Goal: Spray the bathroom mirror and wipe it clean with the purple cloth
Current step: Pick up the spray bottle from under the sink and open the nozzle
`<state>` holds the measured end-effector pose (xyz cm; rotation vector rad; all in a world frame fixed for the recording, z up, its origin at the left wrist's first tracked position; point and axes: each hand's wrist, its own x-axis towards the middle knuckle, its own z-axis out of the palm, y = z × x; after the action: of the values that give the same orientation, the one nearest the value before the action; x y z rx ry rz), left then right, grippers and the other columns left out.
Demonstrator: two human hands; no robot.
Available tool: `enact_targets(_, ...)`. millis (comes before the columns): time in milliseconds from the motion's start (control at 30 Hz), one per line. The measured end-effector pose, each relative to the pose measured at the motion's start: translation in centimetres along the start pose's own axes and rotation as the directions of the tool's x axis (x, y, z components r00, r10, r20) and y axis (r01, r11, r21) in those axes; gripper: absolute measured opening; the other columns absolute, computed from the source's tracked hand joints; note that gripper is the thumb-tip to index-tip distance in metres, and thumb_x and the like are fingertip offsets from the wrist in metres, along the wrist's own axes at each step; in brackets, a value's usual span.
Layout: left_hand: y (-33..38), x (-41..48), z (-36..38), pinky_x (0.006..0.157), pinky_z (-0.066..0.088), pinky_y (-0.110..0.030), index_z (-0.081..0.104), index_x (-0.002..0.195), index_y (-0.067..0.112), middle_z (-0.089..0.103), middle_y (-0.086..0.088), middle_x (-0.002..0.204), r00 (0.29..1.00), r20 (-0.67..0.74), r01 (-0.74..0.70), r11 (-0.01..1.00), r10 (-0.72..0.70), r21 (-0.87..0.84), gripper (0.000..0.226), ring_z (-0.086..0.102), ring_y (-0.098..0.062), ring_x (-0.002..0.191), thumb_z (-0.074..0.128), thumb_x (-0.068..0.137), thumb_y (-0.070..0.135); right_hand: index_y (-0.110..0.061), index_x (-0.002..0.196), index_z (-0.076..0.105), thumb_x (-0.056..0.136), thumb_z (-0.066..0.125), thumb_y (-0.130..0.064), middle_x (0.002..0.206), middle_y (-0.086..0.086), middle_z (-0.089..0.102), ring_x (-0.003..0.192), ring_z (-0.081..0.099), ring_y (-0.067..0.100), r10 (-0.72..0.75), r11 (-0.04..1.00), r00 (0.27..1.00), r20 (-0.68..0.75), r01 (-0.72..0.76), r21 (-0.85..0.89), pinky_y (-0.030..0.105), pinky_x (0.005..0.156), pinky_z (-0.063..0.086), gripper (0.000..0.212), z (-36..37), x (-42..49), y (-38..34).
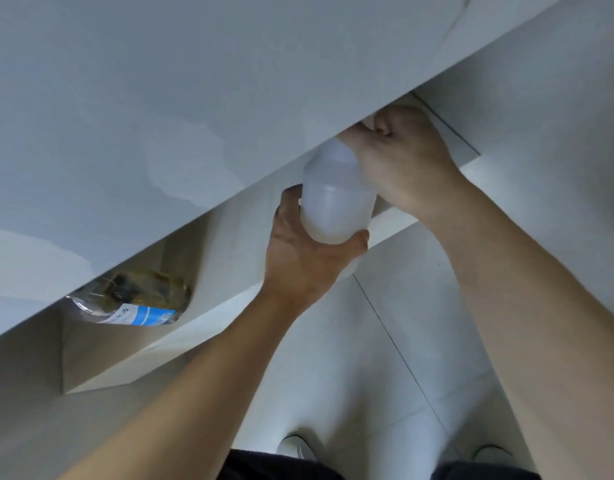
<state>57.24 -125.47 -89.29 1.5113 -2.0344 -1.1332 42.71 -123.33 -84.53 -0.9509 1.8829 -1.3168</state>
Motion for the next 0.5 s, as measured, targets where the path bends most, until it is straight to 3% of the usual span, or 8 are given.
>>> enact_targets(67, 0.3, -2.7, -0.4, 0.079, 0.059, -0.040, 0.040, 0.124, 0.038, 0.055, 0.010, 0.116, 0.996, 0.075, 0.049, 0.995, -0.056, 0.084, 0.084, 0.061, -0.014, 0.099, 0.084, 0.054, 0.050, -0.027, 0.046, 0.050, 0.091, 0.065, -0.044, 0.043, -0.015, 0.044, 0.045, 0.045, 0.003, 0.123, 0.990, 0.992, -0.036, -0.120, 0.072, 0.021, 0.050, 0.035, 0.050, -0.8, -1.9, 0.8)
enact_targets(133, 0.7, -5.2, -0.8, 0.078, 0.059, -0.040, 0.040, 0.121, 0.041, 0.056, 0.012, 0.114, 0.979, 0.174, 0.089, 0.987, -0.111, 0.130, 0.081, 0.062, -0.013, 0.098, 0.084, 0.054, 0.052, -0.026, 0.078, 0.065, 0.091, 0.065, -0.044, 0.067, -0.015, 0.062, 0.064, 0.059, 0.005, 0.178, 0.978, 0.983, -0.052, -0.170, 0.122, 0.024, 0.059, 0.041, 0.023, -1.4, -4.6, 1.6)
enact_targets(167, 0.8, -6.4, -1.1, 0.077, 0.058, -0.038, 0.041, 0.120, 0.041, 0.057, 0.013, 0.112, 0.964, 0.229, 0.097, 0.981, -0.134, 0.165, 0.079, 0.063, -0.012, 0.097, 0.083, 0.054, 0.053, -0.019, 0.095, 0.066, 0.091, 0.065, -0.043, 0.082, -0.009, 0.066, 0.074, 0.063, 0.008, 0.224, 0.964, 0.973, -0.051, -0.214, 0.157, 0.026, 0.065, 0.044, 0.025, -1.8, -6.2, 1.7)
enact_targets(233, 1.4, -9.0, -2.0, 0.077, 0.057, -0.038, 0.041, 0.120, 0.042, 0.058, 0.013, 0.111, 0.926, 0.339, 0.084, 0.966, -0.166, 0.244, 0.079, 0.063, -0.014, 0.097, 0.082, 0.054, 0.056, -0.016, 0.110, 0.064, 0.092, 0.064, -0.043, 0.098, -0.002, 0.069, 0.087, 0.066, 0.012, 0.349, 0.919, 0.932, -0.094, -0.321, 0.231, 0.029, 0.075, 0.050, 0.032, -2.7, -9.3, 1.6)
enact_targets(367, 5.4, -14.7, -5.0, 0.097, 0.050, -0.044, 0.039, 0.130, 0.040, 0.057, 0.011, 0.126, 0.851, 0.496, 0.004, 0.945, -0.176, 0.328, 0.092, 0.060, -0.017, 0.109, 0.079, 0.051, 0.061, -0.023, 0.103, 0.065, 0.087, 0.064, -0.045, 0.103, 0.004, 0.071, 0.095, 0.069, 0.021, 0.559, 0.784, 0.819, -0.131, -0.470, 0.405, 0.038, 0.083, 0.056, 0.027, -6.2, -16.7, -2.5)
enact_targets(500, 12.3, -20.2, -10.1, 0.102, 0.045, -0.041, 0.034, 0.137, 0.036, 0.050, 0.008, 0.137, 0.769, 0.605, -0.027, 0.936, -0.204, 0.351, 0.098, 0.053, -0.021, 0.122, 0.076, 0.053, 0.065, -0.026, 0.095, 0.065, 0.092, 0.062, -0.040, 0.107, 0.005, 0.072, 0.099, 0.071, 0.024, 0.698, 0.657, 0.705, -0.122, -0.565, 0.499, 0.047, 0.089, 0.059, 0.015, -10.5, -21.8, -10.6)
